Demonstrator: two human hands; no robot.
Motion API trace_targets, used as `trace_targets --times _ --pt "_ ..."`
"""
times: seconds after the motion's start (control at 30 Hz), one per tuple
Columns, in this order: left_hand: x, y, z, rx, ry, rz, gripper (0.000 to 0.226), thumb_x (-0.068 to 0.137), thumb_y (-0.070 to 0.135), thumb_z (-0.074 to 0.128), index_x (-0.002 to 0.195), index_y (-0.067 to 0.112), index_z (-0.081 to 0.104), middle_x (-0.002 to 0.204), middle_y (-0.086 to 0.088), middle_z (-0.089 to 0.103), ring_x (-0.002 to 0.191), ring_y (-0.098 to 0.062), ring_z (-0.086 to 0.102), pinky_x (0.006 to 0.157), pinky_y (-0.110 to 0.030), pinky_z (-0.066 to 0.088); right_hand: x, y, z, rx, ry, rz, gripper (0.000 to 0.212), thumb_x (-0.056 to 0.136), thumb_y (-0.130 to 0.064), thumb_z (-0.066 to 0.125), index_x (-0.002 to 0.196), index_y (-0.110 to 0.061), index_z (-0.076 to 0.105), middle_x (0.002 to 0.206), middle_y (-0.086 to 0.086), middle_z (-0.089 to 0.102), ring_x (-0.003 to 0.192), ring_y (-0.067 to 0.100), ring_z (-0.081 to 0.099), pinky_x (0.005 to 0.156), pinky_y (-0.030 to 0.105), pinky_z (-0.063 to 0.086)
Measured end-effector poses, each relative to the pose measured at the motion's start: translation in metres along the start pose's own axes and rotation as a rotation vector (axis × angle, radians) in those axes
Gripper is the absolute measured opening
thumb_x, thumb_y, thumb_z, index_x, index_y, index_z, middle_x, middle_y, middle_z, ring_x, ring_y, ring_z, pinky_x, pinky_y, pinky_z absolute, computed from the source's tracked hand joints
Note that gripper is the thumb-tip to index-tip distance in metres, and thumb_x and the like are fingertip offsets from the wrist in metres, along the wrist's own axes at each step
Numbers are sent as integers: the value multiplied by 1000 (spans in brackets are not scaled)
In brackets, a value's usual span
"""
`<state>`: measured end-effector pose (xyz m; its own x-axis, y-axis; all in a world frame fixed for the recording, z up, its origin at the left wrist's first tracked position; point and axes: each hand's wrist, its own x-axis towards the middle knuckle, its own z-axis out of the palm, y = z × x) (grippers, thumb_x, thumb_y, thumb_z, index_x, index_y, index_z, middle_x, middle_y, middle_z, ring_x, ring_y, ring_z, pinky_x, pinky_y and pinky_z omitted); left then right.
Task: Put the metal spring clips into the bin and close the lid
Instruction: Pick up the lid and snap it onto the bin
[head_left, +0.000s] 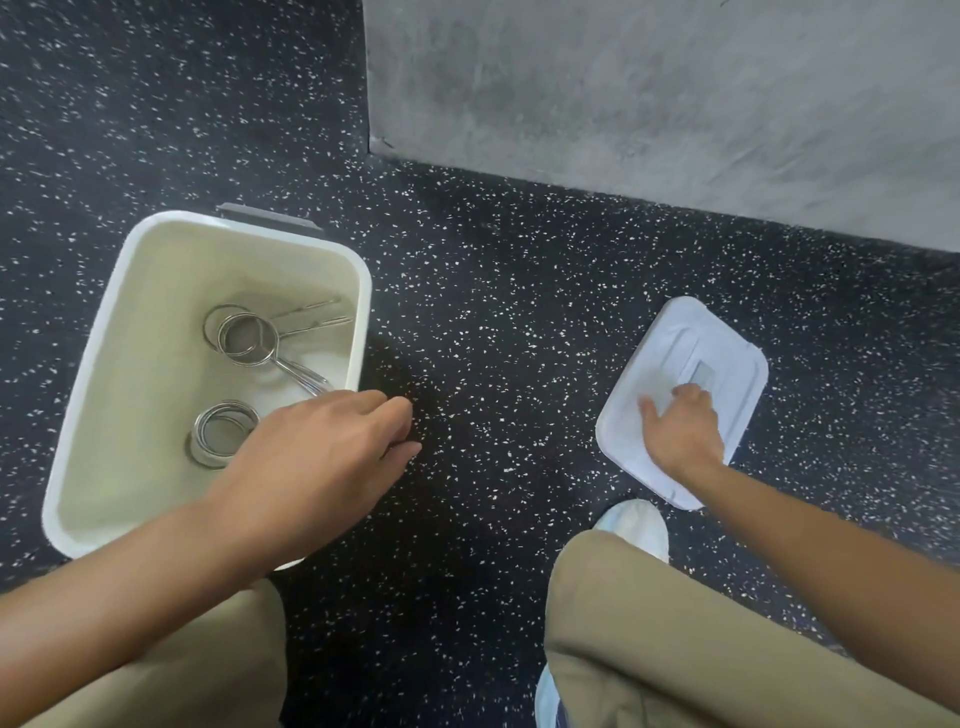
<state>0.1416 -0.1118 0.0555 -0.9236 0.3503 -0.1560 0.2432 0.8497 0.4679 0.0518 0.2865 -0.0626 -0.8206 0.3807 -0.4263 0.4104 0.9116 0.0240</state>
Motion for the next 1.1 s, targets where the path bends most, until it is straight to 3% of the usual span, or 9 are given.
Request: trace_targets --times 0.13,0.3,0.4,0.57,0.67,0.77,0.9,0.97,1.1 --pt "3 -1 -1 22 4 13 30 97 47 40 87 22 53 77 8 62 71 -23 61 49 -33 40 27 6 0 -88 -51 248 60 105 -38 31 145 6 34 139 29 41 127 43 42 102 51 41" --pt "7 3 -1 30 10 -5 27 95 46 45 86 22 55 77 7 63 68 -23 60 49 -33 43 42 6 -6 -281 -151 227 45 104 -18 33 141 4 45 138 30 48 124 43 48 101 47 47" --pt "8 4 -1 34 10 -6 27 95 46 46 86 22 55 77 8 63 69 -22 60 49 -33 42 47 11 -11 -390 -227 119 44 97 -9 38 138 -2 50 134 22 54 119 40 54 95 42 51" --pt "7 0 -2 13 32 -34 26 96 47 45 86 24 54 78 9 63 69 -23 61 49 -33 43 48 13 -18 -348 -259 50 42 95 -16 35 135 -9 48 119 20 56 106 39 58 82 40 54" --pt "4 -7 -5 -13 52 -64 30 96 50 41 86 25 55 78 9 63 69 -23 62 52 -38 49 37 -1 -29 -227 -181 99 52 99 -35 31 133 0 47 114 24 55 104 43 59 78 42 51" --pt "-2 -16 -12 -49 71 -134 24 95 49 46 87 28 54 82 11 65 74 -22 65 55 -39 51 26 -18 -41 -113 -75 164 70 90 -54 34 124 4 52 111 22 62 91 39 65 79 44 56" --pt "-10 -30 -22 -64 124 -194 19 95 46 51 87 28 55 84 12 66 70 -22 66 55 -37 50 -1 -45 -61 -111 -55 -33 70 83 -63 29 95 -1 60 80 11 66 65 28 64 58 35 52" --pt "-15 -38 -28 -78 154 -237 19 95 46 51 87 29 54 83 13 65 70 -21 64 57 -38 52 -26 -67 -74 -96 -52 -153 60 84 -58 32 79 -5 59 68 6 64 54 25 59 51 31 45" --pt "-23 -54 -35 -77 247 -304 17 94 39 56 89 23 60 86 9 63 84 -23 60 67 -41 51 -78 -112 -96 -29 -70 -350 39 93 -51 44 79 -17 58 68 0 65 61 21 61 53 34 44"
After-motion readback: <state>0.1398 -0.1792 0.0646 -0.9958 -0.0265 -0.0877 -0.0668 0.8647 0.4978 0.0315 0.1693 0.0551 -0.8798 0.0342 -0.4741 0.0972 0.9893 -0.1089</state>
